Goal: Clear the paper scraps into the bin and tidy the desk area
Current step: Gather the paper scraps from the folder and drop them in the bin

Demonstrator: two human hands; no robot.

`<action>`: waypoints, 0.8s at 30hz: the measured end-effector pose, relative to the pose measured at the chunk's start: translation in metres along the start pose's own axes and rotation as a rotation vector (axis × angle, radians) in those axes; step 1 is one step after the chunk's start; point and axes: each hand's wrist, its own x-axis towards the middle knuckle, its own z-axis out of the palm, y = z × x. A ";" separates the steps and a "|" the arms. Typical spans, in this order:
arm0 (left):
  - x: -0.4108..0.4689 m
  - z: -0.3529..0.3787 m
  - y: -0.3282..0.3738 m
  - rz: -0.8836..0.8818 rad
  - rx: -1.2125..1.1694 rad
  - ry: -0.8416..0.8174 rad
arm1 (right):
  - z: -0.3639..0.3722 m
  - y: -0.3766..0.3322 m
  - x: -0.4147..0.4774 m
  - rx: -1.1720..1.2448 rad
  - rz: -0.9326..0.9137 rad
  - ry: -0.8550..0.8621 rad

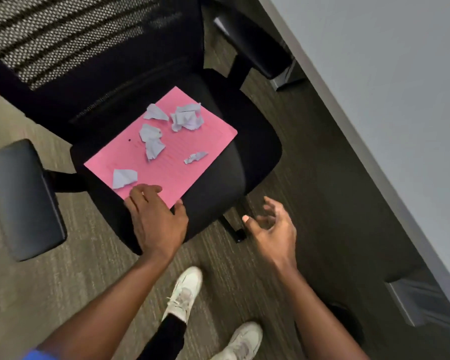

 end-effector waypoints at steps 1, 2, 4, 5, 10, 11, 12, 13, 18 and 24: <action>0.017 -0.005 -0.003 -0.041 0.027 0.011 | 0.008 -0.014 0.006 -0.010 -0.028 -0.013; 0.033 -0.009 -0.007 -0.072 0.049 0.019 | 0.017 -0.027 0.012 -0.022 -0.065 -0.028; 0.059 -0.012 -0.014 -0.102 0.087 0.011 | 0.035 -0.050 0.025 -0.043 -0.146 -0.058; 0.069 -0.012 -0.017 -0.117 0.102 -0.011 | 0.044 -0.061 0.032 -0.059 -0.181 -0.076; 0.088 0.002 -0.033 -0.157 0.120 -0.097 | 0.089 -0.108 0.064 -0.279 -0.319 -0.180; 0.088 0.006 -0.036 -0.142 0.119 -0.092 | 0.096 -0.115 0.071 -0.336 -0.329 -0.205; 0.088 0.010 -0.037 -0.122 0.116 -0.084 | 0.103 -0.121 0.077 -0.396 -0.333 -0.224; 0.088 0.013 -0.038 -0.101 0.109 -0.076 | 0.109 -0.127 0.085 -0.457 -0.334 -0.240; 0.107 0.022 -0.035 -0.054 0.094 -0.117 | 0.135 -0.151 0.118 -0.654 -0.357 -0.283; 0.151 0.029 -0.020 0.063 0.106 -0.215 | 0.156 -0.176 0.156 -0.838 -0.450 -0.288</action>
